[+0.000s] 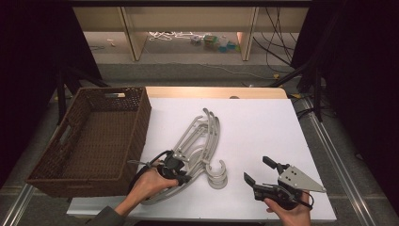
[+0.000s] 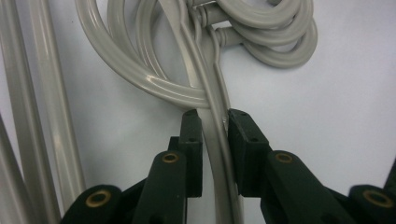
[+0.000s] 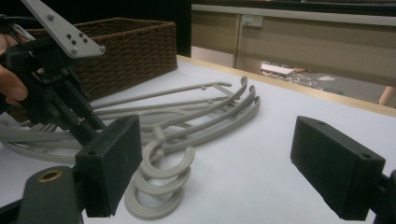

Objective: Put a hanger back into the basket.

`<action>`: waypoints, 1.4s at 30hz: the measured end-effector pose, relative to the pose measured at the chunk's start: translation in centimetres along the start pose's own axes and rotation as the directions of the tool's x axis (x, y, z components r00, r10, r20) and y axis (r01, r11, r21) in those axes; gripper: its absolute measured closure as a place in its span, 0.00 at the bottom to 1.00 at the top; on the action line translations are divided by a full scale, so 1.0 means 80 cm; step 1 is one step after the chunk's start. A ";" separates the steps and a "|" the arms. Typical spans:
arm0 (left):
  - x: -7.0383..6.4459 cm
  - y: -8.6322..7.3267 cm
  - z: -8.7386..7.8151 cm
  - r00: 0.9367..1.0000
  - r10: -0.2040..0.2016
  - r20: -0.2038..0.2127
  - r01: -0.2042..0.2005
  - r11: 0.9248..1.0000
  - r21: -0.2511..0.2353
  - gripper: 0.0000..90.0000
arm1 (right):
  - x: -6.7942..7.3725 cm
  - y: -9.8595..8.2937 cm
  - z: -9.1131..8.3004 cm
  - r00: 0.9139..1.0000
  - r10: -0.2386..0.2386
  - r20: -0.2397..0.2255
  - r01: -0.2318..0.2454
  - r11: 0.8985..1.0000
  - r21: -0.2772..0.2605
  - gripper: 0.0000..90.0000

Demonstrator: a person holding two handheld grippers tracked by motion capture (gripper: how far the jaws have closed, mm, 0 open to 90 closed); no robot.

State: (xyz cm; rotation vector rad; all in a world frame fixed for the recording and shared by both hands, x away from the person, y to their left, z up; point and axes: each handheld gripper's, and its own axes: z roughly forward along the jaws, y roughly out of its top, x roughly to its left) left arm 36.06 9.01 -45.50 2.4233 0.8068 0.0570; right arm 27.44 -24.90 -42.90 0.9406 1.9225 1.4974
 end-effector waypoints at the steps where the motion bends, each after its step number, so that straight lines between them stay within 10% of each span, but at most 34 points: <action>1: 0.002 0.000 -0.004 1.000 -0.002 0.009 0.002 1.000 -0.006 0.85 | 0.000 0.000 0.001 1.000 0.007 -0.010 -0.007 1.000 -0.005 0.19; 2: -0.001 -0.001 -0.003 0.998 -0.057 0.013 0.057 0.997 -0.051 0.85 | 0.000 0.000 0.001 1.000 0.005 -0.011 -0.005 1.000 -0.006 0.20; 8: 0.013 -0.006 -0.028 0.998 -0.061 0.011 0.062 0.994 -0.085 0.88 | 0.000 0.000 0.001 1.000 0.006 -0.013 -0.007 1.000 -0.013 0.20; 13: 0.026 -0.020 -0.048 0.988 -0.154 0.024 0.156 0.969 -0.192 0.90 | 0.000 0.000 0.000 1.000 0.000 -0.010 0.000 1.000 -0.001 0.20; 14: 0.027 -0.022 -0.053 0.978 -0.207 0.034 0.209 0.947 -0.245 0.90 | 0.000 0.000 0.000 1.000 0.001 -0.010 -0.001 1.000 -0.001 0.20; 16: 0.030 -0.023 -0.058 0.979 -0.200 0.034 0.202 0.948 -0.247 0.90 | 0.000 0.001 0.001 1.000 0.001 -0.014 -0.001 1.000 -0.010 0.20; 18: 0.030 -0.023 -0.064 0.973 -0.228 0.043 0.230 0.929 -0.291 0.91 | 0.000 0.000 0.001 1.000 -0.003 -0.010 0.003 1.000 -0.003 0.20; 28: 0.038 -0.025 -0.089 0.957 -0.269 0.106 0.289 0.882 -0.372 0.91 | -0.002 0.000 0.001 1.000 -0.011 -0.019 0.011 1.000 -0.007 0.20; 33: 0.043 -0.027 -0.107 0.942 -0.297 0.157 0.336 0.840 -0.427 0.91 | -0.002 -0.001 0.000 1.000 0.006 -0.007 -0.006 1.000 0.011 0.20; 42: 0.049 -0.028 -0.140 0.938 -0.280 0.203 0.345 0.799 -0.493 0.91 | 0.000 -0.003 0.005 1.000 0.005 -0.020 -0.005 1.000 0.023 0.20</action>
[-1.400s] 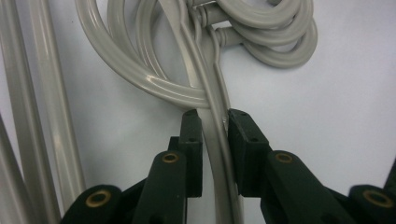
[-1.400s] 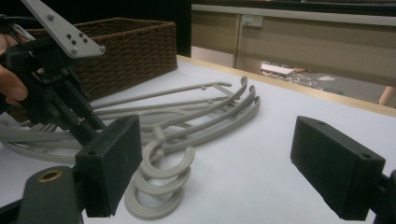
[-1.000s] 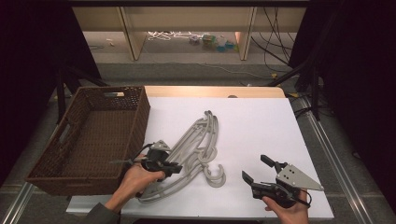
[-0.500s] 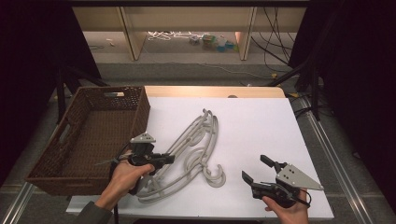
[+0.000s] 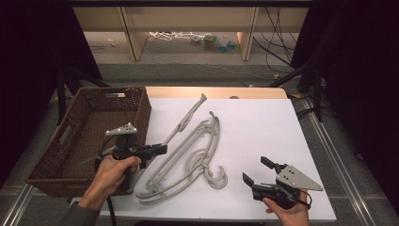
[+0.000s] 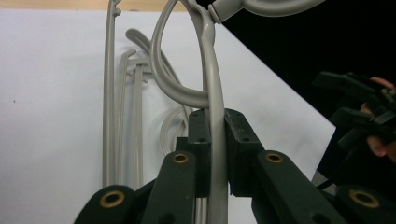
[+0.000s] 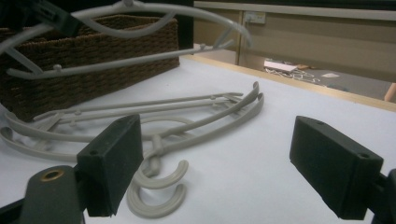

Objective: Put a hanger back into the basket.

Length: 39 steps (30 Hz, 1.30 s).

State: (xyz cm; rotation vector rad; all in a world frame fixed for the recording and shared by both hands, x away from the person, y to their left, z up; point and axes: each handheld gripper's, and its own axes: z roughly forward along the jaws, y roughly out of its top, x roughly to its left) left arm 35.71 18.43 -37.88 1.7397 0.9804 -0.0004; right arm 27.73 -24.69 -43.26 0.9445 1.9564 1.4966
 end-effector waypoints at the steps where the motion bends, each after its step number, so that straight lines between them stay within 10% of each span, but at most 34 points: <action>1: -0.001 0.002 -0.003 1.000 -0.006 0.006 0.006 1.000 -0.009 0.91 | 0.000 0.000 0.000 1.000 0.000 0.000 0.000 1.000 0.000 0.20; 7: -0.014 0.015 -0.024 1.000 -0.018 0.021 0.019 1.000 -0.019 0.91 | -0.001 -0.001 0.000 1.000 0.011 0.000 -0.011 1.000 -0.014 0.20; 15: -0.015 0.043 -0.066 0.997 0.076 -0.020 -0.077 0.996 -0.053 0.91 | -0.002 0.000 0.000 1.000 0.006 0.005 -0.006 1.000 -0.012 0.20; 26: 0.020 0.056 -0.134 0.986 0.089 -0.140 -0.100 0.992 -0.074 0.91 | -0.002 -0.001 0.000 1.000 0.008 0.004 -0.008 1.000 -0.009 0.21; 39: 0.061 0.052 -0.166 0.964 0.133 -0.230 -0.149 0.987 -0.054 0.91 | -0.004 -0.002 0.002 1.000 0.024 -0.003 -0.024 1.000 -0.017 0.21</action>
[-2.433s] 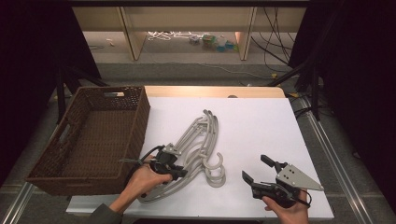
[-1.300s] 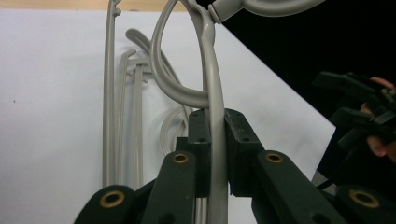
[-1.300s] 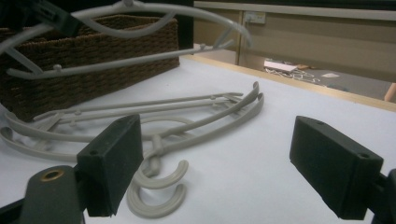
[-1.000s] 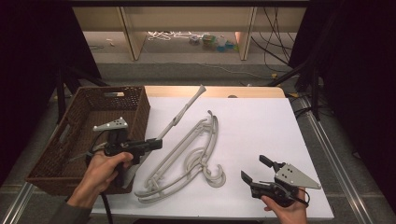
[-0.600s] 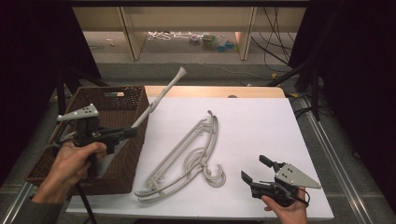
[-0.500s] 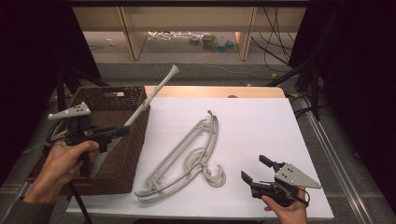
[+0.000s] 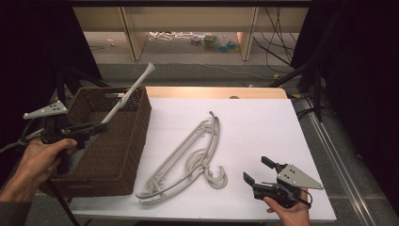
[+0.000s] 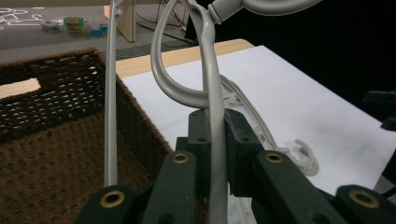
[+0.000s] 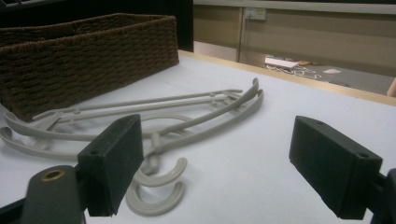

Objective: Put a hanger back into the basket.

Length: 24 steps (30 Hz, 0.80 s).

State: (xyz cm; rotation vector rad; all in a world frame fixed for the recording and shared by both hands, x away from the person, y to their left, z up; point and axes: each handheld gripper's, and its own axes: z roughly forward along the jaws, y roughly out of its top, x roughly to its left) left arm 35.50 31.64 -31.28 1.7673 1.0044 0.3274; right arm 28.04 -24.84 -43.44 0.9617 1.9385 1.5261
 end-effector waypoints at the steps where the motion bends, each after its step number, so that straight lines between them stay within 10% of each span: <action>1: 0.003 -0.002 -0.001 1.000 0.005 -0.007 -0.005 1.000 0.005 0.91 | -0.001 0.001 -0.002 1.000 -0.010 0.009 0.010 1.000 0.012 0.20; 24: 0.059 -0.049 -0.019 0.997 0.067 -0.025 -0.065 0.995 0.075 0.91 | -0.001 0.000 -0.001 1.000 -0.007 0.009 0.007 1.000 0.020 0.21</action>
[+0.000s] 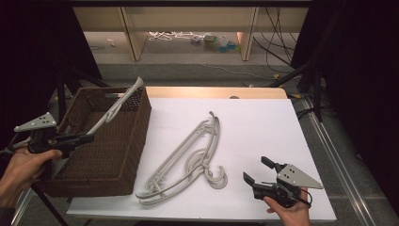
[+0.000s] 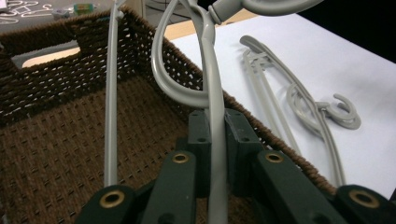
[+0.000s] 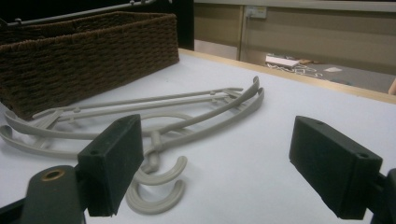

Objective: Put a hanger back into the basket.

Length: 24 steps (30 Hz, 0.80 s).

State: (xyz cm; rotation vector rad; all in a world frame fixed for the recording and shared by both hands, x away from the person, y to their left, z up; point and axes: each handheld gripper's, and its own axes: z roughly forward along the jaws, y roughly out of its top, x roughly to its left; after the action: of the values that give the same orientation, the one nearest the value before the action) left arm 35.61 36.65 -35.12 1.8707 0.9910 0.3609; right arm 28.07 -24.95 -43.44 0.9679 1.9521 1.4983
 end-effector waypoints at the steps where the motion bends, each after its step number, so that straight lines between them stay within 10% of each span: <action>1: 0.003 -0.002 0.000 1.000 0.008 -0.003 -0.008 1.000 0.005 0.91 | 0.000 0.000 0.000 1.000 0.001 -0.001 -0.001 1.000 0.002 0.21; 24: 0.026 -0.032 0.005 1.000 -0.025 0.006 0.024 0.995 0.101 0.90 | -0.001 -0.001 0.001 1.000 0.009 -0.012 -0.009 1.000 -0.010 0.21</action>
State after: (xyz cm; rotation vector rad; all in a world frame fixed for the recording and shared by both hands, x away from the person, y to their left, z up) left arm 35.92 38.53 -37.81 1.9475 1.0432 0.2936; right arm 28.16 -24.95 -43.56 0.9668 1.9490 1.5206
